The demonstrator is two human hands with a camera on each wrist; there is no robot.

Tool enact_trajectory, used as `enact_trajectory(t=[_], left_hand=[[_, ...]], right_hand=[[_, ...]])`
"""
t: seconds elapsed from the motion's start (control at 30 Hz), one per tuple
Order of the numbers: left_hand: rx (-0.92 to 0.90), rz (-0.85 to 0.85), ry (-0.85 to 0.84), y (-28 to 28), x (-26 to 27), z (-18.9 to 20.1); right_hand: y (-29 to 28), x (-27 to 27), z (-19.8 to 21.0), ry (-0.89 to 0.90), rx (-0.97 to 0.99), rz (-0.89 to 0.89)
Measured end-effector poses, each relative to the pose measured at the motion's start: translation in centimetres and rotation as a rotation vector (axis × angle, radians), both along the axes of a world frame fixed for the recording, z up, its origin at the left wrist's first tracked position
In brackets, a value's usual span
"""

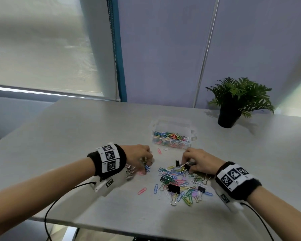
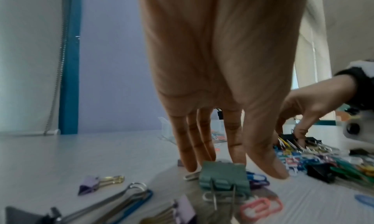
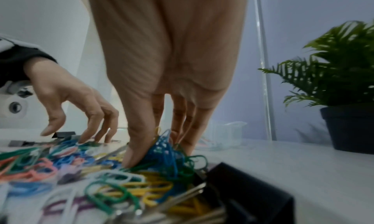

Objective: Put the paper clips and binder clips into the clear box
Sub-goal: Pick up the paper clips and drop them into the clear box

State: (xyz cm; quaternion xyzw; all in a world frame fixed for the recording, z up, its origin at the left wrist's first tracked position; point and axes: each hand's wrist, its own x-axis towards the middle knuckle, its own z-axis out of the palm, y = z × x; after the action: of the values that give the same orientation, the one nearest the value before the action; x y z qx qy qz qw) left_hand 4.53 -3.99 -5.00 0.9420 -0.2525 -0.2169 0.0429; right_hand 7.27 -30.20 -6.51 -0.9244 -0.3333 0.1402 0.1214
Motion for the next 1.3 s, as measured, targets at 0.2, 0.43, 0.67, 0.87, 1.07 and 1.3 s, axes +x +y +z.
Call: enact_trajectory(t=[0.2,0.43,0.67,0.87,1.07,1.3], left_hand=[[-0.096,0.083,-0.079,-1.8,1.8,-0.3],[-0.042,0.191,-0.175,-4.4,3.4,-0.6],[-0.057,0.139,-0.07,-2.6,3.4,-0.6],[-0.015,0.049,-0.002,-4.6,2.5,-0.3],[-0.035,0.085,-0.11,-6.2,2.1,-1.3],[0.006,0.064,-0.046,-5.9,1.9,-1.0]], right_hand=[[0.7,0.0,1.4,0.141,0.069,-0.036],[6.7,1.9,1.4,-0.033,-0.119,0.1],[5.5,0.6,0.8,0.009,-0.24,0.19],[5.0,-0.2,-0.3,-0.073,-0.09,0.101],[5.9,0.0,0.2,-0.057,-0.114,0.049],[5.1,-0.5,0.1,-0.09,-0.064,0.02]])
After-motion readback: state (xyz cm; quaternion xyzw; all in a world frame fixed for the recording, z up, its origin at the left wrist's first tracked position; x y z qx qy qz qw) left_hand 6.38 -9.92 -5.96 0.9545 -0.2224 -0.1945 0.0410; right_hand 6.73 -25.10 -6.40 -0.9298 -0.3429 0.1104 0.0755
